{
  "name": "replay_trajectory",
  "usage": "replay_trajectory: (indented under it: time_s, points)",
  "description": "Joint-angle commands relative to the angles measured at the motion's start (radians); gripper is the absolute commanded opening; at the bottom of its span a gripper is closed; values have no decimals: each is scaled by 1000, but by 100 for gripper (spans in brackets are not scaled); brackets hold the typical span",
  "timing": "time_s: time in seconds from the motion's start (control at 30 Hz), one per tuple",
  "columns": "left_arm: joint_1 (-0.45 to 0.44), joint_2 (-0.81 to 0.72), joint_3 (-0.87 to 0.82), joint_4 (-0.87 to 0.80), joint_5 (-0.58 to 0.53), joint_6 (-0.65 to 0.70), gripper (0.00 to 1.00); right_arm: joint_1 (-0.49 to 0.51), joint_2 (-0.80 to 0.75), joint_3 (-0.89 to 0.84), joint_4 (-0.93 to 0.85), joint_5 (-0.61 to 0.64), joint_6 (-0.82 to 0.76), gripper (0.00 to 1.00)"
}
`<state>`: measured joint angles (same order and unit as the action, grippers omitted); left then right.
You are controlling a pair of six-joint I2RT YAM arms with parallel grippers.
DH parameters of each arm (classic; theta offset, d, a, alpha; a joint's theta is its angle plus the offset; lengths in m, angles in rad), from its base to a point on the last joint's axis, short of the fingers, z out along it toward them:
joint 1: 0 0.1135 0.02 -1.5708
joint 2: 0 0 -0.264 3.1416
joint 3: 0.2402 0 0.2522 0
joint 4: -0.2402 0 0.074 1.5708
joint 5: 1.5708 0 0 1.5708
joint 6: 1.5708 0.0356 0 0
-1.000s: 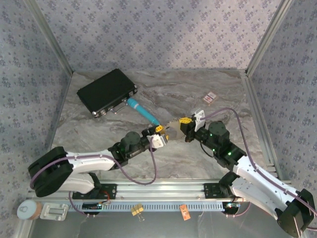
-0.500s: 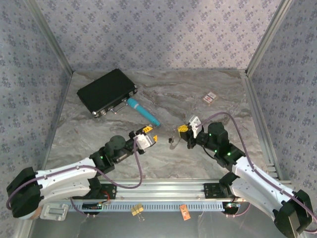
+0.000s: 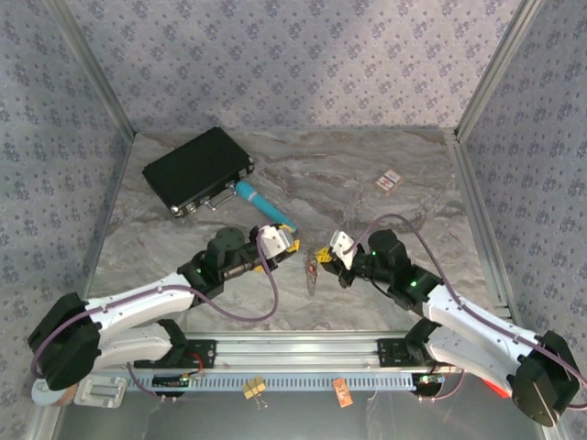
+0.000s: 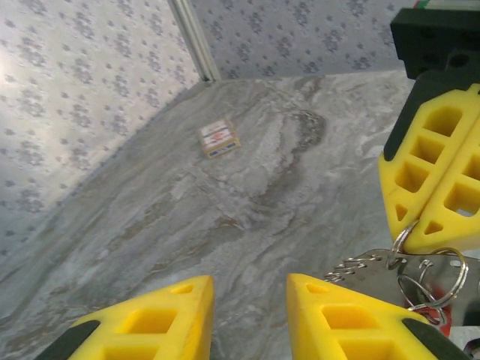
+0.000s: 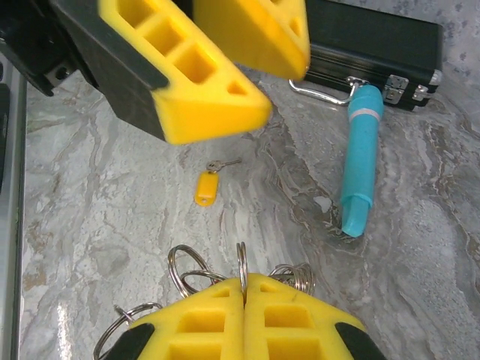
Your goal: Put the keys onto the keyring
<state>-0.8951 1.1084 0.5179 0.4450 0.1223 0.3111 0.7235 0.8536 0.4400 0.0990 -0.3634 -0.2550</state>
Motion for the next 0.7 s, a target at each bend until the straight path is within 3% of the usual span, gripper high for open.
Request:
replay_trajectory:
  time_s: [0.0, 0.3, 0.67]
  points:
    - [13, 19, 20, 6, 127, -20, 30, 13, 2, 2, -14, -1, -36, 0]
    - [13, 79, -40, 34, 335, 52, 25, 33, 19, 0, -11, -28, -76, 0]
    - [11, 122, -46, 48, 377, 108, 17, 75, 36, -12, 20, -62, -109, 0]
